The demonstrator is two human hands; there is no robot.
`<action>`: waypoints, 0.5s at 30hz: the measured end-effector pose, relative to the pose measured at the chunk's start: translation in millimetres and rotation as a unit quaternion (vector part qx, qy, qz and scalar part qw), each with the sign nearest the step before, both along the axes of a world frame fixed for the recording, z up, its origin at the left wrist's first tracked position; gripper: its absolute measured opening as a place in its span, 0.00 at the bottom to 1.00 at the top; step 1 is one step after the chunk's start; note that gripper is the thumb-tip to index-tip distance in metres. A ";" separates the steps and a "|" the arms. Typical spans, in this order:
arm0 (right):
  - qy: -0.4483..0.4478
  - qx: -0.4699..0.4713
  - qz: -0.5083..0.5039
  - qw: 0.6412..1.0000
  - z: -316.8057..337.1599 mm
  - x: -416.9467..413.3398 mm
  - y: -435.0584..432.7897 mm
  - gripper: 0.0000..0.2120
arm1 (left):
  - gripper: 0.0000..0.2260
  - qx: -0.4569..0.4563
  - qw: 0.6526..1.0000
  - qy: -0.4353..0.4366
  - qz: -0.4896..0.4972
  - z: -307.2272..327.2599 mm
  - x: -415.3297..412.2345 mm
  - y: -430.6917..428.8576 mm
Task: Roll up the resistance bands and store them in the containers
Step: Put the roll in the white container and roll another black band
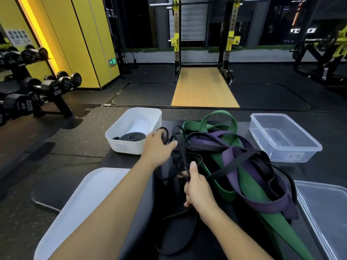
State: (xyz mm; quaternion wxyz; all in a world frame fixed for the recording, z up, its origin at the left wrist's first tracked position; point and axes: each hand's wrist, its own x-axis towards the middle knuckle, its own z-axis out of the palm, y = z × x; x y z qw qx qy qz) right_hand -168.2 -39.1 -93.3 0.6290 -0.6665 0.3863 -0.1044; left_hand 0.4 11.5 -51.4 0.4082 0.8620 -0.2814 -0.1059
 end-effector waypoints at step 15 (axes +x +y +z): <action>0.017 -0.288 -0.128 0.949 -13.2 -18.5 -32.6 0.11 | 0.49 0.181 0.976 -0.016 -0.124 -51.9 -40.0 -10.1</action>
